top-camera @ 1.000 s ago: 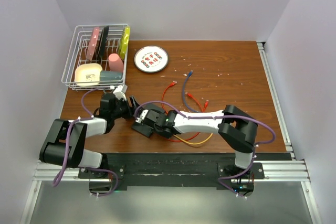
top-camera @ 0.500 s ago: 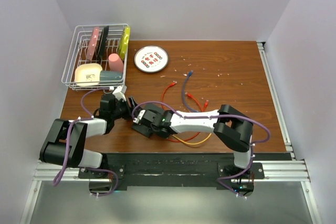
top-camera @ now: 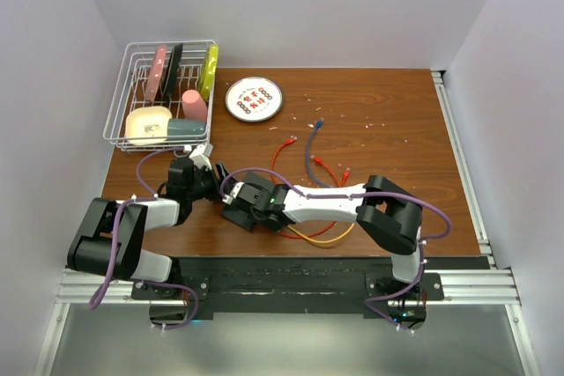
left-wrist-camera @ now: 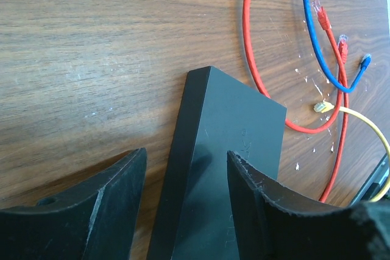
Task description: Insert the plug into the switch port
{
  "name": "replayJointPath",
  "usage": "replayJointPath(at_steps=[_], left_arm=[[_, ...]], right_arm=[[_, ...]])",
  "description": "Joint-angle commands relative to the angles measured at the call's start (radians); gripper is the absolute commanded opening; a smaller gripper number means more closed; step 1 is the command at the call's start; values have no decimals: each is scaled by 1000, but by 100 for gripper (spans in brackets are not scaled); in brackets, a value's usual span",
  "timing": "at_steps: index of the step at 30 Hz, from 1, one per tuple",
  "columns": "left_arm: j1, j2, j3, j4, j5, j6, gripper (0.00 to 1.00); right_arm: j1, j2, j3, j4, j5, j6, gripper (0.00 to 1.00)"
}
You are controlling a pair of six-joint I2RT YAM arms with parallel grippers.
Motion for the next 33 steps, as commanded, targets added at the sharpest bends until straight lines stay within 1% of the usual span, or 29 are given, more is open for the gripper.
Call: replayJointPath(at_steps=[1,17,28,33], left_arm=[[3,14,-20,4,16,-5,60],[3,17,-25,10,34,-5,58],[3,13,-43,42,62,-28,54],[3,5,-45,42,68,-32,50]], right_arm=[[4,10,48,3,39,25,0],[13,23,100,17,5,38,0],[13,59,105,19,8,37,0],[13,63,112,19,29,40,0]])
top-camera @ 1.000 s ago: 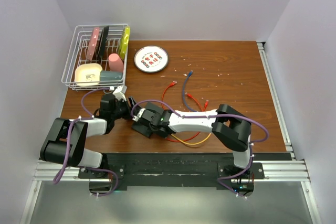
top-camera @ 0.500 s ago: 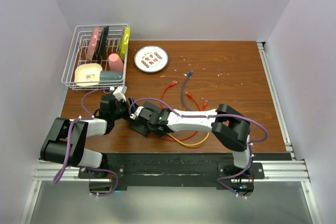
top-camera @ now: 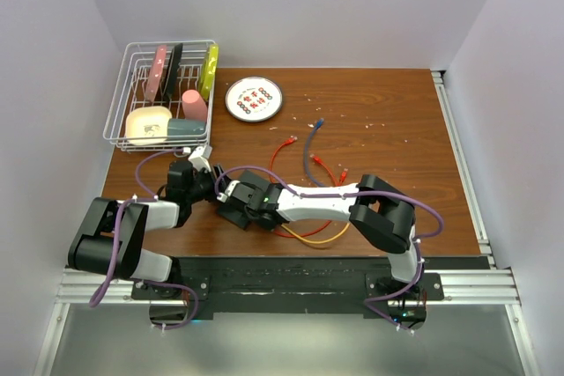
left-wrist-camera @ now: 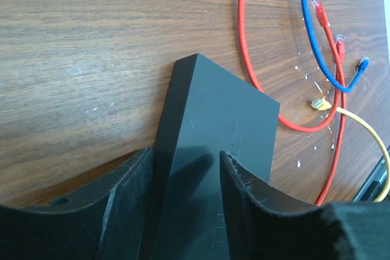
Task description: Insert the plug into the switch port
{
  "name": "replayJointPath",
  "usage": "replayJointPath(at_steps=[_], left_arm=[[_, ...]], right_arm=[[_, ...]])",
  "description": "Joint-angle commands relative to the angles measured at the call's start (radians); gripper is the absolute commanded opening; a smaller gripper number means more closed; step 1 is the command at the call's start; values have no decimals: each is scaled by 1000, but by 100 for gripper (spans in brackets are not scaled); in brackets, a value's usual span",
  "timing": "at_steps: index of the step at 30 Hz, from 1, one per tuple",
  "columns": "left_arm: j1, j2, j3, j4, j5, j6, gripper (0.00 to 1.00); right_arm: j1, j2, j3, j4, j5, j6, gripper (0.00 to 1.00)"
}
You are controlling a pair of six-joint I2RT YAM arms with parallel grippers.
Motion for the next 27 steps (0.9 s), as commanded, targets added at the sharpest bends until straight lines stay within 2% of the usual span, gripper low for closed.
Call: replayJointPath(at_steps=[1,13,20,27], left_arm=[[0,-4,-18,-8,54,-27,50],[0,-31,-24,2,55,-35,48],[0,-31,-21,5,51,-38,56],[0,-38,-24,11,43,-40,57]], right_arm=[[5,10,49,23,22,10,0],[8,47,114,-40,16,-19,0],[8,56,112,-80,8,-48,0],[8,55,144,-112,-10,-68,0]])
